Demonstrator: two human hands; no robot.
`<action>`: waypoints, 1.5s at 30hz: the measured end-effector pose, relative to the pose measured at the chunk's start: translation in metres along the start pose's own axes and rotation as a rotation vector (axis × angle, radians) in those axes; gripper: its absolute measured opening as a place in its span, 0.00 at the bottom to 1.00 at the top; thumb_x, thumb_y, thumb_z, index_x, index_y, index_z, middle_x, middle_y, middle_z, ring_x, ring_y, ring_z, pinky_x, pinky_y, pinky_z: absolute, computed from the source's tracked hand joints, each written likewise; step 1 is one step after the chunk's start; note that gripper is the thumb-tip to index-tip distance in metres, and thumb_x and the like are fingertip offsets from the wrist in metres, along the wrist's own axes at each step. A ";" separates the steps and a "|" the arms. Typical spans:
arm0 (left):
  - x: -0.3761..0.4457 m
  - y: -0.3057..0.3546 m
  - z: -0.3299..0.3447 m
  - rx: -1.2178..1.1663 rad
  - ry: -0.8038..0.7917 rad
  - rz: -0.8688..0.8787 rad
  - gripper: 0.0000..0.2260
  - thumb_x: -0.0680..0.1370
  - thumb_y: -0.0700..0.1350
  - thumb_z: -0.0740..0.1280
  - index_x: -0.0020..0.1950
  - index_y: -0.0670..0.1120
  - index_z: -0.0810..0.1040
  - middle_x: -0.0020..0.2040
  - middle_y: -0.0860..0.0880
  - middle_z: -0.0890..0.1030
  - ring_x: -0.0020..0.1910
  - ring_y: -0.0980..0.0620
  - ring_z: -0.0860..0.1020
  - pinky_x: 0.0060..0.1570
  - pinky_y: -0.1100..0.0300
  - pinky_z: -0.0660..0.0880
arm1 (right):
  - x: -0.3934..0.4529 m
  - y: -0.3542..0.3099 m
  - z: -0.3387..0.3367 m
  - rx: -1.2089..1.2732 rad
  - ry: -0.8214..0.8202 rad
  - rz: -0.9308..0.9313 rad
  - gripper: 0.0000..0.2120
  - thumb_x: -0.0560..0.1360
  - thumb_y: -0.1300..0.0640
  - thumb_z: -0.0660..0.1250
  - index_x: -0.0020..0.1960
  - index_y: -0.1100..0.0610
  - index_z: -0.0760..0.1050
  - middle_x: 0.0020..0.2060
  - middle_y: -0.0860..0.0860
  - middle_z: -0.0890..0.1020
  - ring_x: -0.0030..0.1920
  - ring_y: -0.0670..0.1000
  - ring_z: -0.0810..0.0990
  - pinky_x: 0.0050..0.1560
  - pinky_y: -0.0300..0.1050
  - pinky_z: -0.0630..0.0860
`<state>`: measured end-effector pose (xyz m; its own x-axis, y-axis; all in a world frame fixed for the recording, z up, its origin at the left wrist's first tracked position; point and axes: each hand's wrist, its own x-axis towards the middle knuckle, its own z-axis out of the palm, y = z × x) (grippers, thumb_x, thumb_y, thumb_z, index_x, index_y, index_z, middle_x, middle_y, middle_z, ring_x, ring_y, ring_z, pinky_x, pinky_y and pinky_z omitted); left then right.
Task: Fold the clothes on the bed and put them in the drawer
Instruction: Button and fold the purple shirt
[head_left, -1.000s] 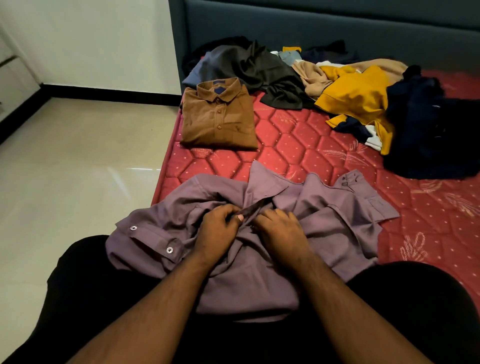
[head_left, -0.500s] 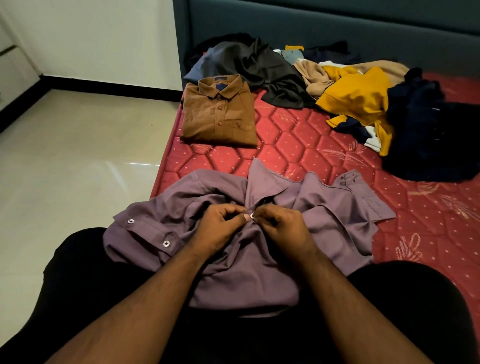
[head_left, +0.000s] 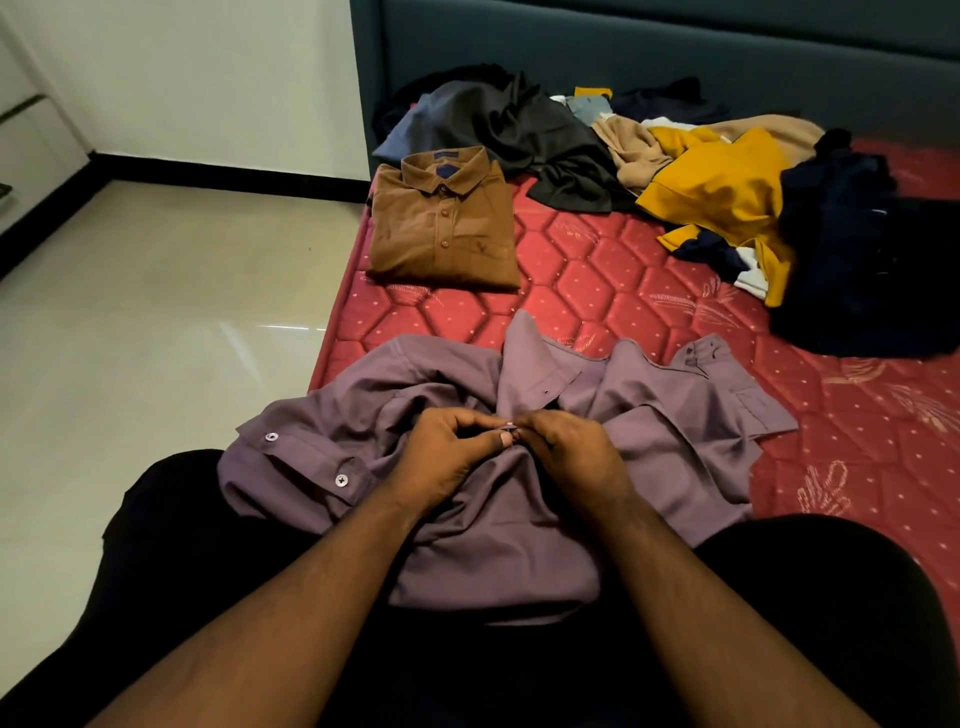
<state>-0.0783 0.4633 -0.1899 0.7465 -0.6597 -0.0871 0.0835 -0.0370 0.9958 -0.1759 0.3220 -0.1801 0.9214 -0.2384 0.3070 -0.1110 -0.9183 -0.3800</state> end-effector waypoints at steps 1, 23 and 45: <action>0.001 -0.001 -0.001 0.031 -0.021 -0.017 0.04 0.72 0.35 0.74 0.47 0.40 0.86 0.43 0.47 0.86 0.43 0.54 0.83 0.46 0.66 0.76 | -0.001 -0.002 0.000 -0.019 0.016 0.003 0.18 0.76 0.48 0.56 0.43 0.59 0.79 0.36 0.54 0.82 0.36 0.58 0.81 0.32 0.51 0.77; -0.013 0.013 -0.044 0.889 -0.218 -0.038 0.09 0.77 0.44 0.67 0.55 0.49 0.84 0.53 0.49 0.84 0.53 0.50 0.81 0.55 0.59 0.76 | -0.005 -0.005 -0.019 0.134 -0.216 0.219 0.10 0.76 0.54 0.66 0.42 0.50 0.65 0.36 0.50 0.78 0.40 0.56 0.77 0.40 0.49 0.69; 0.008 0.003 0.019 0.515 0.257 0.264 0.05 0.77 0.38 0.69 0.49 0.41 0.84 0.44 0.48 0.80 0.43 0.51 0.77 0.46 0.56 0.74 | 0.004 0.009 -0.027 0.191 0.081 0.077 0.09 0.72 0.57 0.66 0.47 0.55 0.84 0.43 0.52 0.85 0.44 0.51 0.83 0.46 0.44 0.78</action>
<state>-0.0842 0.4438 -0.1874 0.8384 -0.4971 0.2235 -0.4061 -0.2963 0.8644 -0.1834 0.3042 -0.1584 0.8792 -0.3368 0.3370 -0.0998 -0.8218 -0.5609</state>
